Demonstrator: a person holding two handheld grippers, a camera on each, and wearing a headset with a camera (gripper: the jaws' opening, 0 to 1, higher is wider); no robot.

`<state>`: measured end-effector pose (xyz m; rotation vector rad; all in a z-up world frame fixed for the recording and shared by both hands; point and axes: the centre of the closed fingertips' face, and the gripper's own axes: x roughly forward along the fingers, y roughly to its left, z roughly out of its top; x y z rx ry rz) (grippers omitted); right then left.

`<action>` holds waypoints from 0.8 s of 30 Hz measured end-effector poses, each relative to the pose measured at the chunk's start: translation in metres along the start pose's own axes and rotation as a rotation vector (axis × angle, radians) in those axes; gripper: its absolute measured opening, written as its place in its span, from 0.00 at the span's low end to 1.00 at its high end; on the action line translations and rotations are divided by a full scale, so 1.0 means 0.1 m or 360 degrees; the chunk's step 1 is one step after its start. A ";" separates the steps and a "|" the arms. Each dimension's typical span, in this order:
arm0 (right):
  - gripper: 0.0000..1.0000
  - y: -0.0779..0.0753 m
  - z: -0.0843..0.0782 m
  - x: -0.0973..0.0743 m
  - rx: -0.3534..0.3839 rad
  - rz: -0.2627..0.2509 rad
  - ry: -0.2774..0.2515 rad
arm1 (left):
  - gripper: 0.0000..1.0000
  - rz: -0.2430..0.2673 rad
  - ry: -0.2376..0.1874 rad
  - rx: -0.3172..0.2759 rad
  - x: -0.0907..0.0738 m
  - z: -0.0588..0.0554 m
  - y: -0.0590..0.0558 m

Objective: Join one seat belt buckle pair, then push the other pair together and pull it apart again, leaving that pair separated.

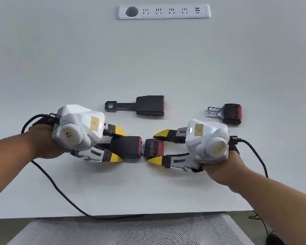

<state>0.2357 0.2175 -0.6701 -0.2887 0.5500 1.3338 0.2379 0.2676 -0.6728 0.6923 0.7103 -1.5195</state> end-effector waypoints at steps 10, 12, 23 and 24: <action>0.67 -0.02 0.11 -0.08 0.0164 -0.0071 -0.0016 | 0.62 0.0024 0.0003 -0.0201 -0.02 0.16 0.05; 0.73 -0.03 0.11 -0.12 0.0154 -0.0098 -0.0009 | 0.68 0.0064 -0.0055 -0.0238 -0.08 0.26 0.09; 0.86 -0.18 0.09 -0.53 0.0151 -0.0256 -0.0014 | 0.87 0.0186 -0.0113 -0.0223 -0.24 0.52 0.18; 0.86 -0.20 0.09 -0.60 0.0151 -0.0271 -0.0025 | 0.89 0.0205 -0.0112 -0.0213 -0.26 0.54 0.20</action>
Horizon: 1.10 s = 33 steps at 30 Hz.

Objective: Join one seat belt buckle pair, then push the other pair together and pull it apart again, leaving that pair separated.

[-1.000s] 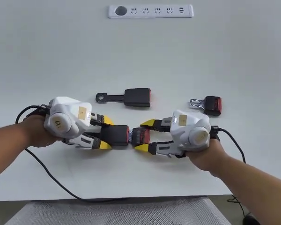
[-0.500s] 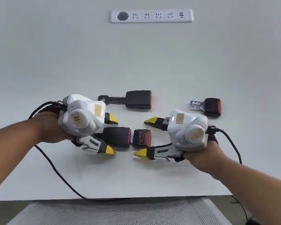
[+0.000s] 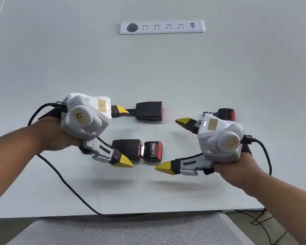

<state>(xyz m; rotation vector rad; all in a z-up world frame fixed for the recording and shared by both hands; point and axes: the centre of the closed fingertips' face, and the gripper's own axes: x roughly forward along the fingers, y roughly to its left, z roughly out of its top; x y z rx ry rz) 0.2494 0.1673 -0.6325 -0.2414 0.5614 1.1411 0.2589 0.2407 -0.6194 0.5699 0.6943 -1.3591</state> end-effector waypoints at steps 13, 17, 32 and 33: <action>0.85 -0.54 -0.11 -0.59 0.0046 -0.0182 0.0024 | 1.00 0.0119 -0.0049 -0.0001 -0.12 0.18 0.29; 0.83 -0.75 -0.15 -0.76 0.0039 -0.0219 0.0059 | 1.00 0.0142 -0.0066 -0.0007 -0.13 0.24 0.42; 0.79 -1.18 -0.50 -0.96 0.0008 -0.0156 0.0224 | 0.98 0.0084 -0.0029 -0.0014 0.14 0.23 0.69; 0.79 -1.20 -0.52 -0.95 0.0020 -0.0150 0.0227 | 0.97 0.0075 -0.0021 -0.0018 0.17 0.21 0.70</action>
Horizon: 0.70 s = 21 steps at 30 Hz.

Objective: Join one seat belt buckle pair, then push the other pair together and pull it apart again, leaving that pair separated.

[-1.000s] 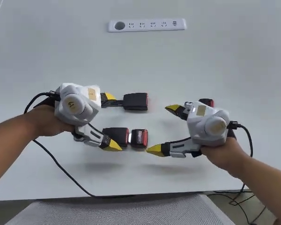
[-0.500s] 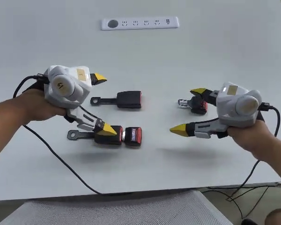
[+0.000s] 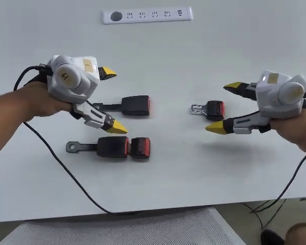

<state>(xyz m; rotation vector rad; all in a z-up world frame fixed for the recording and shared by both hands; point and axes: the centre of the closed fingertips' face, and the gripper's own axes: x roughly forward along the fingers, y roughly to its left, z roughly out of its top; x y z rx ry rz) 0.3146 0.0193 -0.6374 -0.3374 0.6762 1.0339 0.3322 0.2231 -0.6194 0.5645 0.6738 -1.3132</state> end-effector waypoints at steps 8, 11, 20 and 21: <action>0.76 -0.09 -0.13 0.12 0.0031 0.0101 0.0039 | 0.88 -0.0039 0.0060 -0.0057 0.25 -0.15 0.12; 0.70 -0.09 -0.19 0.16 0.0040 0.0152 0.0068 | 0.83 -0.0049 0.0074 -0.0072 0.33 -0.20 0.16; 0.58 -0.08 -0.28 0.18 0.0005 0.0244 0.0098 | 0.65 -0.0101 0.0086 -0.0090 0.47 -0.25 0.12; 0.57 -0.08 -0.28 0.16 -0.0008 0.0237 0.0106 | 0.64 -0.0116 0.0089 -0.0076 0.48 -0.25 0.09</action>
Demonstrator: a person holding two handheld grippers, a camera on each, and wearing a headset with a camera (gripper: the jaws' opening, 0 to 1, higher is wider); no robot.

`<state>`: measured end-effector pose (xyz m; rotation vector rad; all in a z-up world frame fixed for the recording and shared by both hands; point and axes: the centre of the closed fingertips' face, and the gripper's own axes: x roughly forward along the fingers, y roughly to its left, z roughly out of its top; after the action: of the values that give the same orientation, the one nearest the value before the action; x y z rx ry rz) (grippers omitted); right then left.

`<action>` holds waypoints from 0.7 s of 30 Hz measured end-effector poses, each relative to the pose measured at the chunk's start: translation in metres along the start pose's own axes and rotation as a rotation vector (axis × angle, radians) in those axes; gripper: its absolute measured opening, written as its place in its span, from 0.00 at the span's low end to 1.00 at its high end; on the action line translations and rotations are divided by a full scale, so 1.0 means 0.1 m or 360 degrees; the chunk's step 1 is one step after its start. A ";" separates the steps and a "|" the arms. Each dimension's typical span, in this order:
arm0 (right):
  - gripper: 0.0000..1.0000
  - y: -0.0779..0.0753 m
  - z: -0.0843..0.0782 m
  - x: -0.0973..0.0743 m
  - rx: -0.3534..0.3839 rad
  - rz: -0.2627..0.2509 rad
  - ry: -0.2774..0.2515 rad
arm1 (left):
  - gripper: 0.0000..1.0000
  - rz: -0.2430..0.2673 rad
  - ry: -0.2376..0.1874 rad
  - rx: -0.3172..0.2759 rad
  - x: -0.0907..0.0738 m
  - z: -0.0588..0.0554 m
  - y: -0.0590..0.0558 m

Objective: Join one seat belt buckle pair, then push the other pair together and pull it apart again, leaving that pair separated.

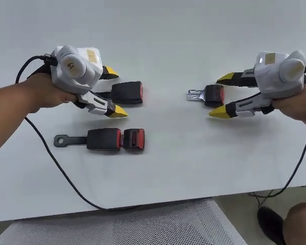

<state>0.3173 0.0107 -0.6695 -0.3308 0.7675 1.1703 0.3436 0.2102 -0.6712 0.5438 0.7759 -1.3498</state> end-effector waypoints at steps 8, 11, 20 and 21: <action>0.43 -0.02 0.01 -0.02 -0.0040 0.0026 -0.0004 | 0.48 0.0032 0.0054 0.0163 -0.01 -0.04 0.05; 0.37 -0.07 0.00 -0.03 -0.0080 0.0001 0.0010 | 0.43 0.0021 0.0041 0.0155 -0.02 -0.03 0.03; 0.35 -0.08 -0.02 -0.05 -0.0113 0.0070 -0.0054 | 0.34 -0.0007 0.0061 0.0227 0.01 -0.06 0.05; 0.35 -0.07 -0.02 -0.05 -0.0115 0.0071 -0.0056 | 0.34 -0.0010 0.0058 0.0233 0.01 -0.07 0.04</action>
<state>0.3222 0.0036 -0.6682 -0.3537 0.7063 1.2446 0.3468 0.2154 -0.6768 0.6831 0.7121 -1.4129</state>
